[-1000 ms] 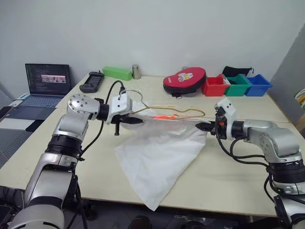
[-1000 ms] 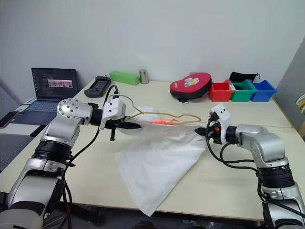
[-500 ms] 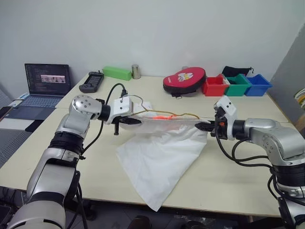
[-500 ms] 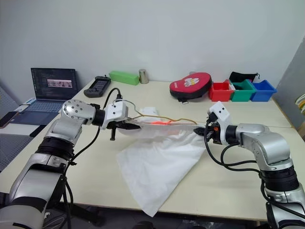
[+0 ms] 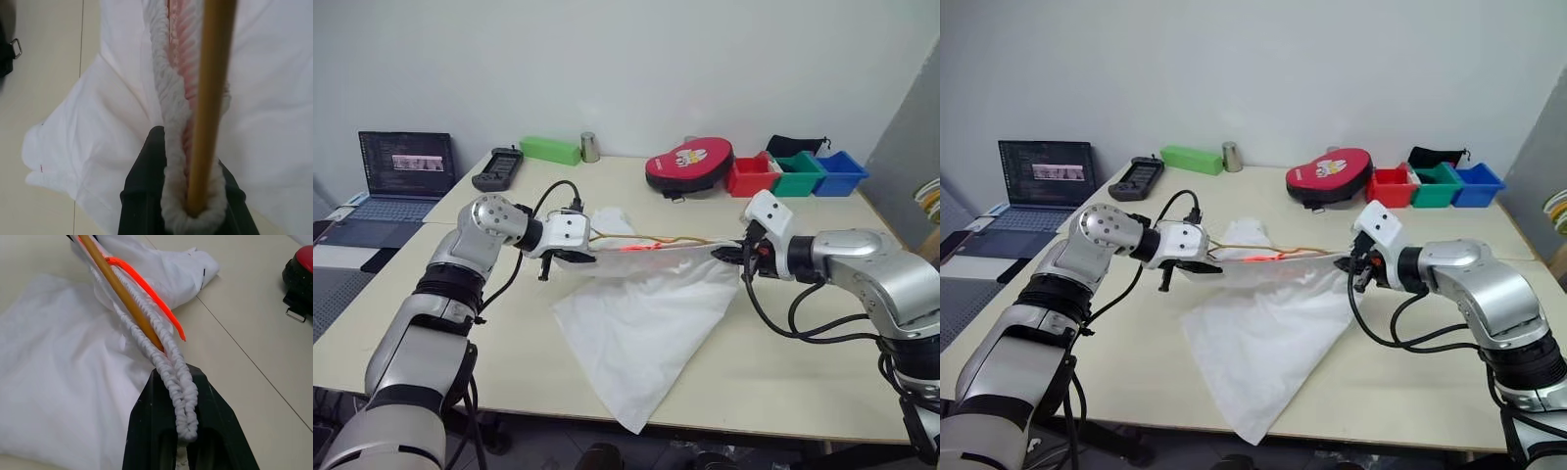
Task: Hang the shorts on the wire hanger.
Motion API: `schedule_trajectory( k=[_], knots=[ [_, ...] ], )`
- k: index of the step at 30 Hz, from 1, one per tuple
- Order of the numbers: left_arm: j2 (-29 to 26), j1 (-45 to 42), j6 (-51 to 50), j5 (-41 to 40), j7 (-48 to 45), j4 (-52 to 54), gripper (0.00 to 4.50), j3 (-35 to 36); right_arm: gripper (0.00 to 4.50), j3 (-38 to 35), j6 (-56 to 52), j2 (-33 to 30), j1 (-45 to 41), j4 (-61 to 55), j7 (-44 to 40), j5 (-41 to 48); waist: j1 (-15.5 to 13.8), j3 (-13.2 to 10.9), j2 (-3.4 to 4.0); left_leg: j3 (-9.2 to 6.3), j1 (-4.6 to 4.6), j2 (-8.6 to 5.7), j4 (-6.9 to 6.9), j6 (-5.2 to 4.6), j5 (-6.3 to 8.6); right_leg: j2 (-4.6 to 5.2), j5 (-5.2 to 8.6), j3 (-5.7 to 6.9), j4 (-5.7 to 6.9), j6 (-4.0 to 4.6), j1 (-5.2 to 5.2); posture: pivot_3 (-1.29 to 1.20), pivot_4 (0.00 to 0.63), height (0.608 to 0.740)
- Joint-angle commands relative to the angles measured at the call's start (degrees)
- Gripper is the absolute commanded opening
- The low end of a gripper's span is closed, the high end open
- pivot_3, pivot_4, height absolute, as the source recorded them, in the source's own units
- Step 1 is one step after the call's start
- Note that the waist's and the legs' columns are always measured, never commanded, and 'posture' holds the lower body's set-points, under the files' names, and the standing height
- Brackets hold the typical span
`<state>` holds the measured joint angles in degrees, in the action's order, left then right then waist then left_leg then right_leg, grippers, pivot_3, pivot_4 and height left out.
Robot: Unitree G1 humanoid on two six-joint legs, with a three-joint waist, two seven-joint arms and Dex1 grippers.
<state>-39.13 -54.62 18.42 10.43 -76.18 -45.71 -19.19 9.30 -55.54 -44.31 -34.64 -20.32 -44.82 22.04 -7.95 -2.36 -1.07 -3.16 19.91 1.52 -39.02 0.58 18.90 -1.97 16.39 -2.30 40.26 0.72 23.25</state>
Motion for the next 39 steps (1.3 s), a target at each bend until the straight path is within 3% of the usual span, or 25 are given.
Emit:
schedule_trajectory(
  k=[1, 8, 16, 23, 29, 31, 39],
  knots=[
    [-1.72, -2.8, 1.91, 3.14, 1.06, -3.62, 0.04, -0.66, 0.04, -2.13, 1.01, -2.4, -2.21, -2.35, 0.64, -1.61, 0.15, 0.0, 0.0, 0.0, 0.0, 0.0, 0.0, 0.0, 0.0, 0.0, 0.0, 0.0, 0.0, 0.0, 0.0, 0.2, 0.0, 0.74],
    [-0.91, -6.8, 7.15, 7.66, 5.88, -10.68, 0.04, -3.35, 0.04, -2.59, 2.07, -5.36, -0.59, -2.88, 0.67, -2.68, 0.45, 0.0, 0.0, 0.0, 0.02, 0.0, 0.01, 0.0, 0.0, 0.0, 0.0, 0.0, -0.08, 0.0, -0.01, 0.17, 0.0, 0.74],
    [9.17, -9.36, 7.17, 5.44, 11.8, -11.31, 0.04, -1.82, 0.04, 0.21, -2.91, 0.79, -4.01, -8.63, 5.98, -1.44, 0.59, 0.0, -0.01, 0.0, 0.04, 0.0, 0.01, 0.0, 0.0, 0.01, 0.0, -0.01, -0.09, -0.01, -0.02, 0.15, 0.0, 0.74],
    [13.93, -10.03, 6.52, 4.03, 13.66, -8.75, 0.04, -0.57, 0.04, 6.08, -1.29, 1.17, -5.49, -10.4, 8.35, -6.73, 0.96, 0.0, -0.01, 0.01, 0.04, 0.0, 0.02, 0.0, 0.0, 0.01, -0.01, -0.02, -0.11, 0.0, -0.02, 0.15, 0.0, 0.74],
    [14.31, -10.56, 6.55, 4.12, 14.45, -8.63, 0.04, -0.12, 0.04, 10.32, 3.57, -1.89, -4.93, -8.78, 8.71, -14.03, 1.55, 0.0, -0.01, 0.01, 0.04, -0.01, 0.02, 0.0, 0.0, 0.01, -0.01, -0.02, -0.11, 0.0, -0.02, 0.14, 0.0, 0.74],
    [14.28, -10.51, 6.59, 4.1, 14.41, -8.54, 0.04, -0.03, 0.62, 11.17, 5.6, -3.34, -4.7, -8.04, 8.19, -16.35, 1.82, -0.01, -0.01, 0.01, 0.03, -0.01, 0.02, 0.0, 0.0, 0.01, -0.01, -0.02, -0.1, 0.0, -0.02, 0.14, 0.0, 0.74],
    [14.63, -10.15, 6.71, 3.98, 14.93, -8.28, 0.04, 0.5, 2.17, 8.87, 6.4, -7.63, -3.4, -8.2, 3.12, -16.7, 2.03, -0.01, -0.01, 0.03, 0.02, -0.01, 0.02, 0.0, 0.0, 0.01, -0.01, -0.04, -0.1, 0.0, -0.02, 0.14, 0.0, 0.74]
  ],
)
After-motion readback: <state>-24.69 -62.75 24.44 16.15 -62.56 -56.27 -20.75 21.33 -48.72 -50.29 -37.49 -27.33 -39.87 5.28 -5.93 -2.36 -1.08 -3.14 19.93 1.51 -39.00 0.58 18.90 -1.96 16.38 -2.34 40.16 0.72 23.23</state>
